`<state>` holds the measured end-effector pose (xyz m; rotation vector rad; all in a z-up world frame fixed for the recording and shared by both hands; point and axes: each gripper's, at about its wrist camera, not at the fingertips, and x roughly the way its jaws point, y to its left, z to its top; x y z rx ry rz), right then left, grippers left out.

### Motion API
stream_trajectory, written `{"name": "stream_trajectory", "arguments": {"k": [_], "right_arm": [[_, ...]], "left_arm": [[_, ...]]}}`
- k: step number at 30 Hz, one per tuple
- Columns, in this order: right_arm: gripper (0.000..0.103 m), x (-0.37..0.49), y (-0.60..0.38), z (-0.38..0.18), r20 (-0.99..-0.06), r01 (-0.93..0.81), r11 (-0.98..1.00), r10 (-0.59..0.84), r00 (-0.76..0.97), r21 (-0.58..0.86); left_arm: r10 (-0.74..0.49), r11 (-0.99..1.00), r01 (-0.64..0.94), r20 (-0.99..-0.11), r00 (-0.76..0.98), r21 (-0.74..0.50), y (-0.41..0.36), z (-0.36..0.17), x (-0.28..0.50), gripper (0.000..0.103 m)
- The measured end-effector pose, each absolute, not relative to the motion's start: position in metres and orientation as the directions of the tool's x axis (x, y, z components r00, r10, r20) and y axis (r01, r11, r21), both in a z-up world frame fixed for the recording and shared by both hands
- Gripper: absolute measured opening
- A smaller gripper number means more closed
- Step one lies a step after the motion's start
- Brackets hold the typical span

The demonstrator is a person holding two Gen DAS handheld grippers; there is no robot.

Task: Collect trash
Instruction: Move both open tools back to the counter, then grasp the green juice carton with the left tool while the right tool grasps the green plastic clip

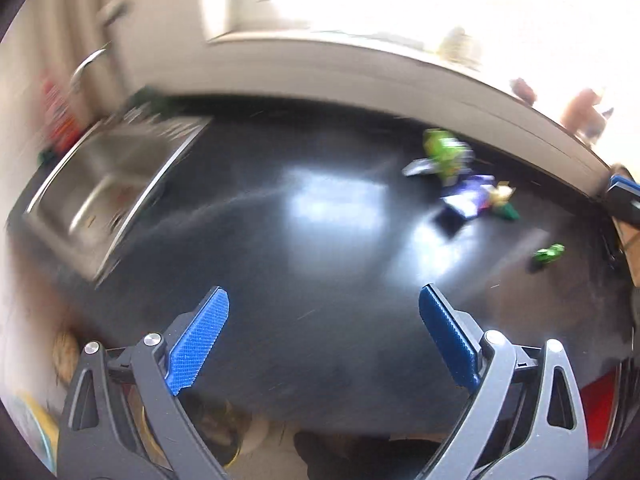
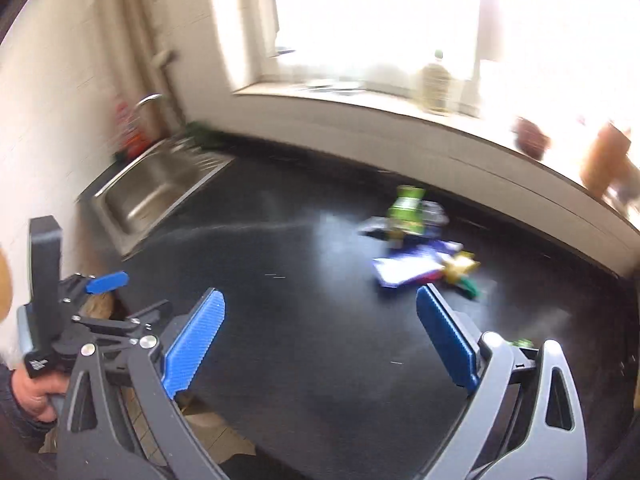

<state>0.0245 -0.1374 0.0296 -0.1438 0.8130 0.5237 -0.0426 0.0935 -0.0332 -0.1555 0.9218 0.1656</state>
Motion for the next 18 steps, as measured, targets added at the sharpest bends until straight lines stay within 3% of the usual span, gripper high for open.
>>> {"name": "stream_trajectory", "arguments": {"k": [9,18], "right_arm": [[0.093,0.056,-0.276,0.006,-0.753,-0.315,0.946,0.264,0.603,0.080],[0.095,0.088,-0.305,-0.053,-0.802,-0.241,0.968,0.197,0.563,0.069]], "left_arm": [[0.014,0.997,-0.072,-0.813,0.582,-0.035,0.005,-0.031,0.026,0.093],[0.003,1.000,-0.018,-0.827,0.562,-0.009,-0.019,-0.054,0.080,0.093]]}}
